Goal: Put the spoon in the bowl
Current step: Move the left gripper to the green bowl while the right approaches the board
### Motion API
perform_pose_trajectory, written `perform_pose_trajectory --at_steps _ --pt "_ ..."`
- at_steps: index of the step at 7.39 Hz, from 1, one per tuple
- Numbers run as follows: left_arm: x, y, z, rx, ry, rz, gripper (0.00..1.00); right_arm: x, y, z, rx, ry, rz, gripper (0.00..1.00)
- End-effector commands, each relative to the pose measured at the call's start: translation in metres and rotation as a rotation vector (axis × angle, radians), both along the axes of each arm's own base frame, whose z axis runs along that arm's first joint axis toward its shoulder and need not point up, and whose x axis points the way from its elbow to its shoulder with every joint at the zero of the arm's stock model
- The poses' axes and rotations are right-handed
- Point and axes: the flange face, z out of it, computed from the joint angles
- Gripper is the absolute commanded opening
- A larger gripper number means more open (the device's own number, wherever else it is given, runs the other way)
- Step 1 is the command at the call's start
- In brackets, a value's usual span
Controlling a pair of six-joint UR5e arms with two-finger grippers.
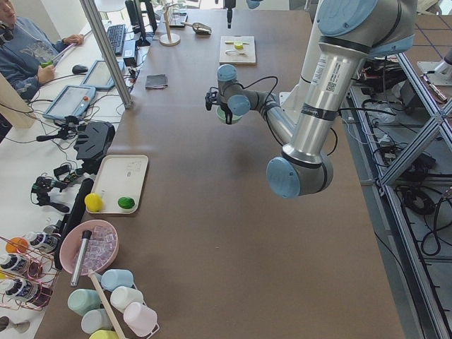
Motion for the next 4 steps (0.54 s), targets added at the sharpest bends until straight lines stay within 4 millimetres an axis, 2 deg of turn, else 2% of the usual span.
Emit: perform_pose_trajectory --at_steps 1,2,4 --pt "0.091 0.013 -0.060 -0.028 -0.027 -0.021 0.00 -0.043 -0.004 -0.019 -0.024 0.002 -0.019 0.95" --pt "0.106 0.008 -0.067 -0.022 -0.034 -0.029 0.00 -0.063 -0.005 -0.024 -0.037 0.011 -0.025 0.95" --pt "0.115 0.008 -0.062 -0.020 -0.045 -0.025 0.00 -0.080 0.000 -0.017 -0.045 0.026 -0.054 0.95"
